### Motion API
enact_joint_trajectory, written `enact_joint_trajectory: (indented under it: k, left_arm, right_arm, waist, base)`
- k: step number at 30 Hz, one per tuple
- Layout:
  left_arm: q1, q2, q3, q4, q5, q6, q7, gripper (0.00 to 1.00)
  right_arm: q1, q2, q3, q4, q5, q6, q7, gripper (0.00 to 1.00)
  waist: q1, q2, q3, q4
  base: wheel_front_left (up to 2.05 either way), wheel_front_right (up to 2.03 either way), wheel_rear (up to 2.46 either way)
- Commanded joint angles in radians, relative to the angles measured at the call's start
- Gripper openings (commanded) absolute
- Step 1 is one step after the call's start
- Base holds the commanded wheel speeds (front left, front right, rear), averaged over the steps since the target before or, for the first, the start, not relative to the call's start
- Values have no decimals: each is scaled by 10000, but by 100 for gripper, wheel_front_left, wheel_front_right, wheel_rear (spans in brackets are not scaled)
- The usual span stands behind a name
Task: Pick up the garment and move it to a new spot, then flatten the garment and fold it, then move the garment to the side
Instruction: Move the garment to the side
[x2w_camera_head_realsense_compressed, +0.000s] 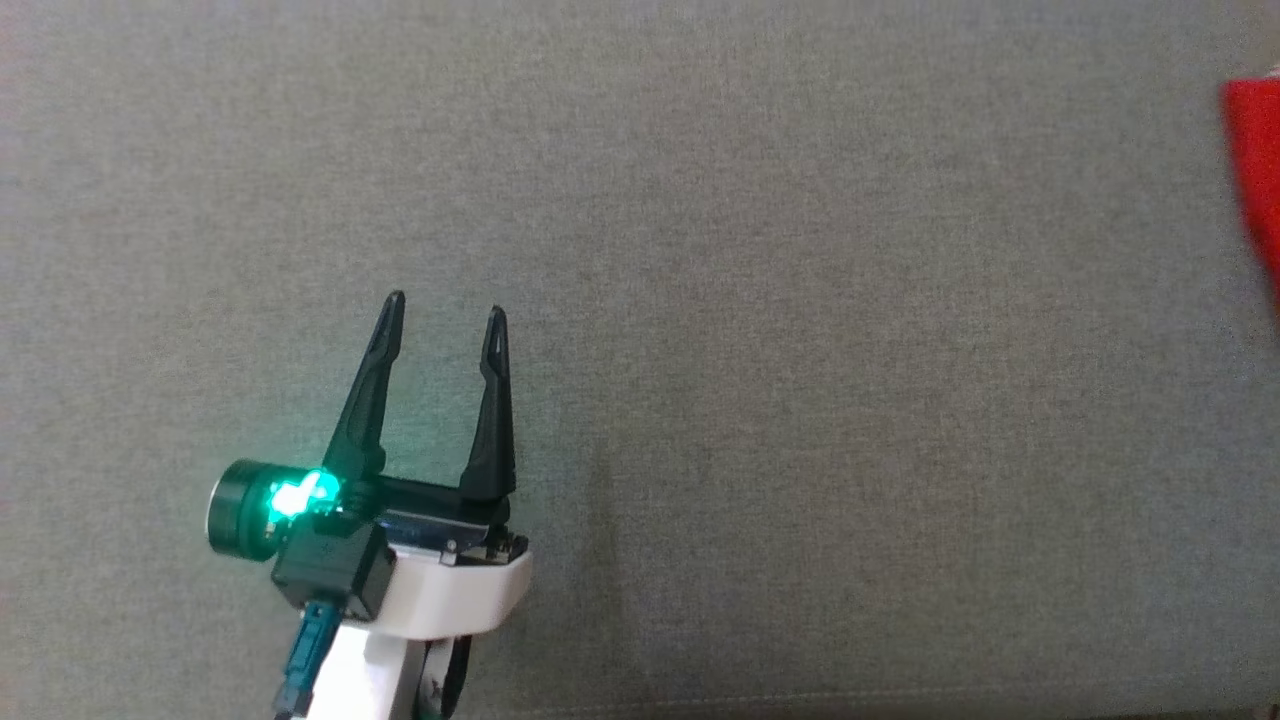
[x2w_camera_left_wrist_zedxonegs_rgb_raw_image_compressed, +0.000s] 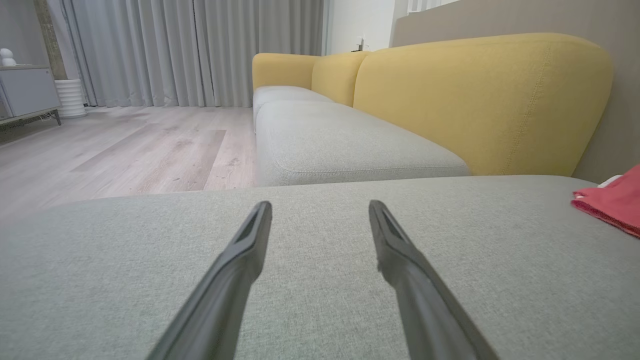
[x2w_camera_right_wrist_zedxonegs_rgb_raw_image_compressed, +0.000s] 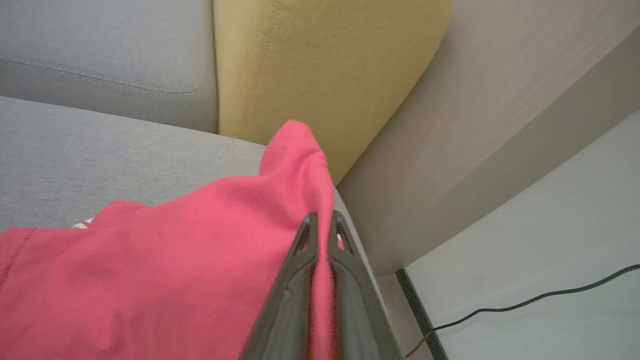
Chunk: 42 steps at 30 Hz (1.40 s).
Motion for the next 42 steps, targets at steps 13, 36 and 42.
enact_joint_trajectory:
  k: [13,36,42]
  left_arm:
    - [-238,-34,157,115,-474,26,-49,100]
    - [2600,-34,1508,1946,-959,-326,-49,100]
    - [2812,-34,1563,1893,-953,-389,-49,100]
  right_arm:
    - [398,162,-1452,-914,-2014,67,539,100]
    - [5352,5107,4365,-1505,545,67,-4101,100]
    - [6556,5954,3868,-3229,1,67,-4122,100]
  waist:
    - [-2,0,-717,237]
    - [-2,0,-5728,935]
    - [-2,0,-5974,962]
  base:
    - [0,0,0]
    - [0,0,0]
    - [0,0,0]
